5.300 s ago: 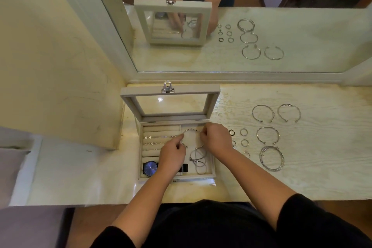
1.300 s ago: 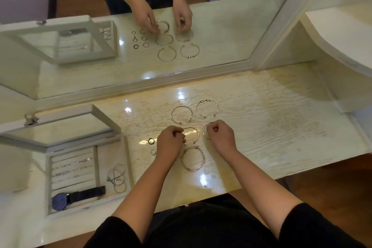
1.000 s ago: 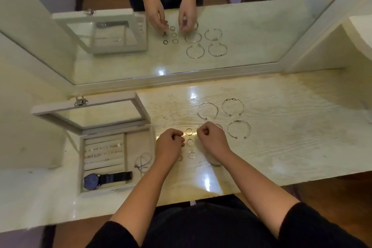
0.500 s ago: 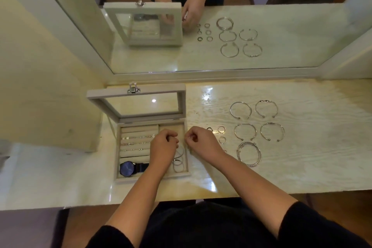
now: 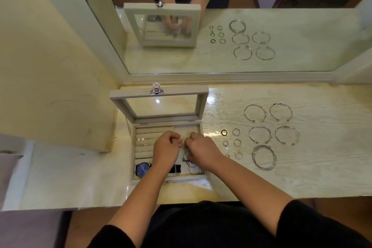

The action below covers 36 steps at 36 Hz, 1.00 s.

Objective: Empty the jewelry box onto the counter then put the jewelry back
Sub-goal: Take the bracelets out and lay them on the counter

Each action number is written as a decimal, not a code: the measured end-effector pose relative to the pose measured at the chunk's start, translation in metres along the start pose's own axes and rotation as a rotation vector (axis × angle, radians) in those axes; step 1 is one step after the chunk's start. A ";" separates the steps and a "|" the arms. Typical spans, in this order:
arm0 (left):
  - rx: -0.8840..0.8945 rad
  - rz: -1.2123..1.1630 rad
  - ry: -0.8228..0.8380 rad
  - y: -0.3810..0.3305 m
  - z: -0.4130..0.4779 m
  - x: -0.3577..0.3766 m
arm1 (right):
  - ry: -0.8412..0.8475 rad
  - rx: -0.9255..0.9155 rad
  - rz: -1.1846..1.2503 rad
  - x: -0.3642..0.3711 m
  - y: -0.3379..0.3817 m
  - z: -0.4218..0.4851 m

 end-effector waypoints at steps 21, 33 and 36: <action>-0.048 0.097 0.139 0.003 -0.002 0.010 | 0.059 0.102 0.664 -0.012 -0.016 -0.005; -0.081 -0.103 0.304 -0.006 -0.010 0.035 | -0.161 0.199 1.250 -0.027 -0.046 -0.024; -0.101 -0.149 0.365 -0.008 -0.009 0.043 | -0.226 0.248 1.363 -0.028 -0.059 -0.029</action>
Point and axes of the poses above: each hand's wrist, its own z-axis towards the middle knuckle, its own x-axis out of the palm, y = z × x, the point moved 8 cm from there along z, towards the middle knuckle, and after that the axes turned 4 degrees about y, right-handed, at the moved point
